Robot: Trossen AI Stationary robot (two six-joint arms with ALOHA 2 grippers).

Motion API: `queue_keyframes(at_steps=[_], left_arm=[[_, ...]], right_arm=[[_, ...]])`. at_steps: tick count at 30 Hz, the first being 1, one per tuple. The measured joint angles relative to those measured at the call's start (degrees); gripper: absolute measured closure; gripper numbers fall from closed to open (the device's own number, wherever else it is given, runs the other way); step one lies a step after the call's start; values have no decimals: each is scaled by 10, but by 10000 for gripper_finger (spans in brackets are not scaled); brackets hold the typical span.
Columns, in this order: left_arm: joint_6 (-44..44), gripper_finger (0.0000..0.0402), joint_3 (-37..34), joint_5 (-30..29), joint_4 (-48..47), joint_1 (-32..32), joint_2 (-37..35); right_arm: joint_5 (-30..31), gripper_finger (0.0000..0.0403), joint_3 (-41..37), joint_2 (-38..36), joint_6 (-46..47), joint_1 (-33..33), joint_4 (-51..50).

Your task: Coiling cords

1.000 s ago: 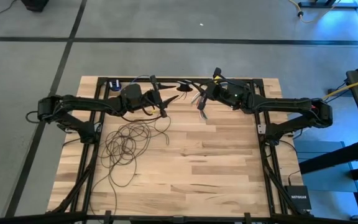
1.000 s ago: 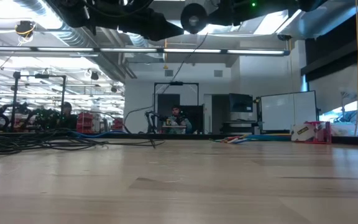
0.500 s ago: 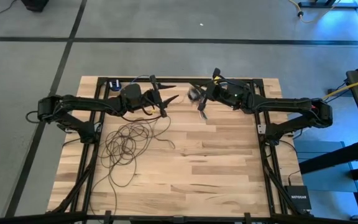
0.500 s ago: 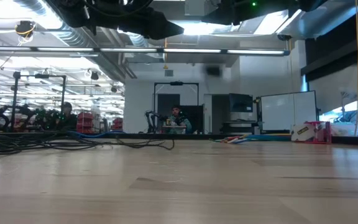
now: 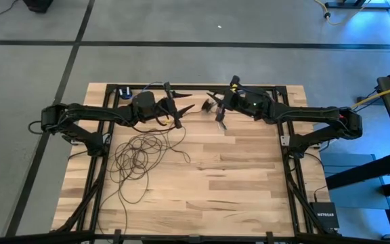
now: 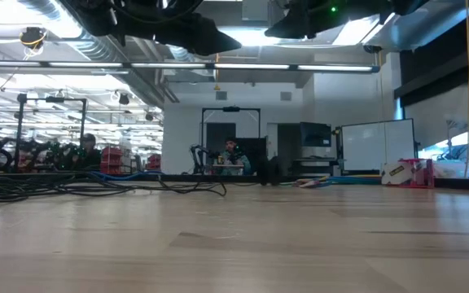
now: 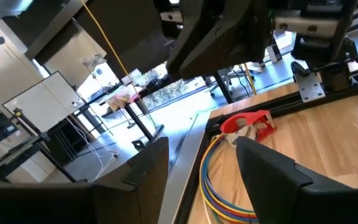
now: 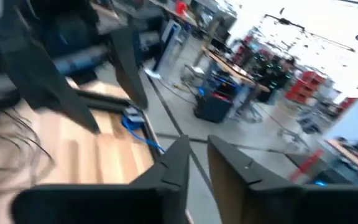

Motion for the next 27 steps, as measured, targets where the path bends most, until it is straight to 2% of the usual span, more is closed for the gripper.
queue_keyframes(at_steps=[3, 7, 12, 16, 21, 27], left_arm=[[-10, 219, 0, -1, 1, 0, 0], [-32, 219, 0, -14, -5, 14, 0], [-97, 219, 0, -23, -51, 69, 5], [-149, 219, 1, -16, -52, 121, 42], [-166, 219, 9, 31, -45, 162, 102], [-166, 219, 34, 36, -44, 158, 134]], right_arm=[[36, 305, 0, 0, -7, -1, -32], [26, 278, 0, 9, 20, -27, -94], [24, 271, 0, 59, 51, -90, -150], [7, 270, 0, 120, 53, -151, -144], [-72, 270, 0, 176, -46, -198, -149], [-118, 270, 0, 209, -158, -210, -151]])
